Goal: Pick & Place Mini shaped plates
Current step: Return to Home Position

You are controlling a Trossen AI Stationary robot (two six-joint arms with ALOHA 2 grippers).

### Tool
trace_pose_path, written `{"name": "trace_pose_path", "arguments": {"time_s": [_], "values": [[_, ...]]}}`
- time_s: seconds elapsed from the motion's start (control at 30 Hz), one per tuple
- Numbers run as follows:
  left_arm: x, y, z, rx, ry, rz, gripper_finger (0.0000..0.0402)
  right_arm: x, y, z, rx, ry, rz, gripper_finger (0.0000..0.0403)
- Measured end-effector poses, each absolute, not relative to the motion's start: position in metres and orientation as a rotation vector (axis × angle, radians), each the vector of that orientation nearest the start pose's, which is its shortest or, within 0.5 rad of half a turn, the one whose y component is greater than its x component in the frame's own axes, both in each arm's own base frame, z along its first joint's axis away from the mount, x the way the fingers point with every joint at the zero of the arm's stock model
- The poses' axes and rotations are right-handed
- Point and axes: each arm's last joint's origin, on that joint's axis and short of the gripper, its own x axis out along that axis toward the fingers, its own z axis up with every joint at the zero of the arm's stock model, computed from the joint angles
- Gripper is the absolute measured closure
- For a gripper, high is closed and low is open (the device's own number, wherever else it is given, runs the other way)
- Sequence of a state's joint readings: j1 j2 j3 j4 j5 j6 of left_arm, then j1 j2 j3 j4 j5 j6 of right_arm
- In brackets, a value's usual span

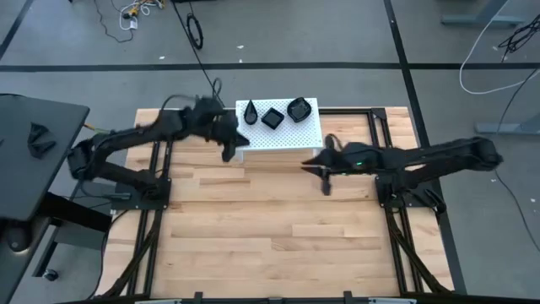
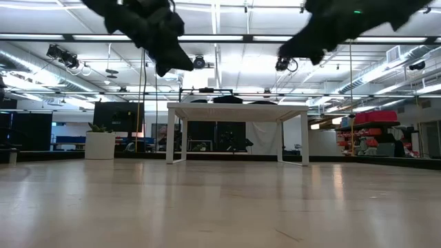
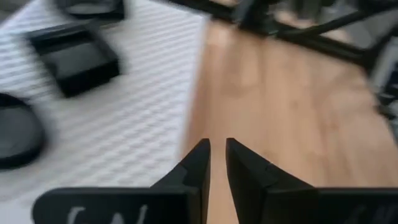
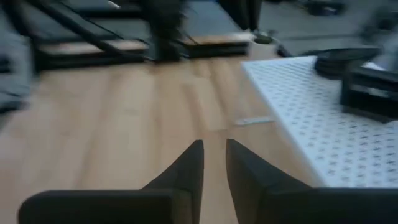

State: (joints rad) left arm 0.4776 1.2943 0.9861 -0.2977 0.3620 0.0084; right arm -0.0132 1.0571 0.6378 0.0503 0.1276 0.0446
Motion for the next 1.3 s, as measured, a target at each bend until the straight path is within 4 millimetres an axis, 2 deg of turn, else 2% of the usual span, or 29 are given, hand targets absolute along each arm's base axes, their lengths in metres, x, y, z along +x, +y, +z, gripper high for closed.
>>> {"name": "trace_pose_path", "arguments": {"time_s": [0.13, 0.27, 0.4, 0.57, 0.7, 0.93, 1.13, 1.3], "values": [[0.239, 0.086, 0.27, -0.218, 0.425, 0.042, 0.0351, 0.19, -0.015, 0.247, 0.123, 0.194, -0.048, 0.0345], [0.224, 0.066, 0.258, -0.212, 0.368, 0.075, 0.0351, 0.16, -0.023, 0.231, 0.188, 0.04, -0.03, 0.0361], [0.212, 0.057, 0.254, -0.224, 0.346, 0.165, 0.0351, 0.14, -0.027, 0.213, 0.233, -0.012, -0.024, 0.0371], [0.203, 0.055, 0.256, -0.232, 0.319, 0.228, 0.0351, 0.122, -0.029, 0.193, 0.241, -0.131, -0.004, 0.0379], [0.202, 0.056, 0.256, -0.239, 0.322, 0.259, 0.0351, 0.116, -0.031, 0.182, 0.266, -0.126, -0.035, 0.0385], [0.195, 0.062, 0.244, -0.267, 0.432, 0.482, 0.0351, 0.117, -0.031, 0.173, 0.312, -0.048, -0.137, 0.0399], [0.186, 0.059, 0.245, -0.246, 0.468, 0.471, 0.0351, 0.118, -0.023, 0.157, 0.402, 0.098, -0.231, 0.0396], [0.174, 0.055, 0.249, -0.207, 0.494, 0.472, 0.0353, 0.115, -0.016, 0.154, 0.436, 0.132, -0.192, 0.0396]]}}
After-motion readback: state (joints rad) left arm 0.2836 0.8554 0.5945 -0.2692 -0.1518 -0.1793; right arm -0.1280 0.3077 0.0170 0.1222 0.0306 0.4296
